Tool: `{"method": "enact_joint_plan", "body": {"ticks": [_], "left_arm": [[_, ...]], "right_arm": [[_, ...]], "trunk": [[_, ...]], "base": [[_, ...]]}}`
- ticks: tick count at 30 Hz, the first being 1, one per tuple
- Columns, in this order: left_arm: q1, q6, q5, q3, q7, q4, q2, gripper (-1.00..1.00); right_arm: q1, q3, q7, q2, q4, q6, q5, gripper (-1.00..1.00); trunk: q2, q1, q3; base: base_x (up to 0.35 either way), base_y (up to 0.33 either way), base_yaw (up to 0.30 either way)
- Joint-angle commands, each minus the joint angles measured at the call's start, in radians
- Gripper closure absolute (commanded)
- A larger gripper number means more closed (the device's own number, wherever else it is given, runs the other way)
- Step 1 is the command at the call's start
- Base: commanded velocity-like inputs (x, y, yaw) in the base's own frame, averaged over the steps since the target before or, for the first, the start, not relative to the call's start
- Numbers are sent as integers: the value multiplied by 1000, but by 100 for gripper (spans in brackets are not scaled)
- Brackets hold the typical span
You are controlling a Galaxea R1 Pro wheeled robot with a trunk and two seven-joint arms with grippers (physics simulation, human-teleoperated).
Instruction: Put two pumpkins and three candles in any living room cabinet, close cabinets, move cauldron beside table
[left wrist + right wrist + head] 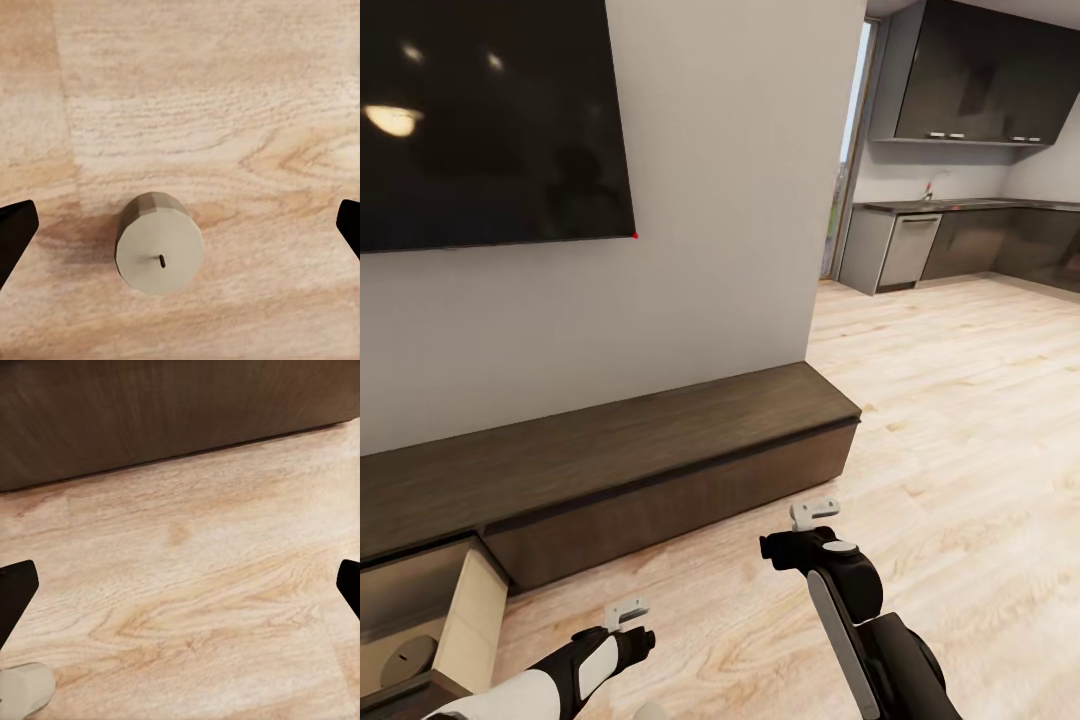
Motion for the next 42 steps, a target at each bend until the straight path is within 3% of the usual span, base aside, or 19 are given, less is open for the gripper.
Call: {"method": "enact_joint_plan", "body": {"ticks": [1,9,10,29,36,42], "left_arm": [[-1,10,9,-6,12,-8,-2,-100],[-3,49,6,-1,25,-53,-11,-100],[-3,50,6,0,25,-159,-11,-100],[-3,53,8,5,38,-158,-12,-100],[-3,60,8,9,78,-155,-12,-100],[-4,110,8,9,121,-155,-13,-100]], "right_arm": [[-5,0,-9,2,-2,9,-9,-100],[-22,-2,3,8,-4,-37,-4,-100],[-22,-2,3,8,-5,-134,-4,-100],[-23,0,5,8,-8,-144,-3,-100],[-23,0,5,8,-8,-144,-3,-100],[-23,0,5,8,-8,-144,-3,-100]], "trunk": [[0,0,-1],[-21,11,-10],[-28,15,-13],[-56,31,-26],[-84,46,-38],[-119,65,-54]], "base": [[0,0,0],[0,0,0],[0,0,0],[0,0,0],[0,0,0],[0,0,0]]}}
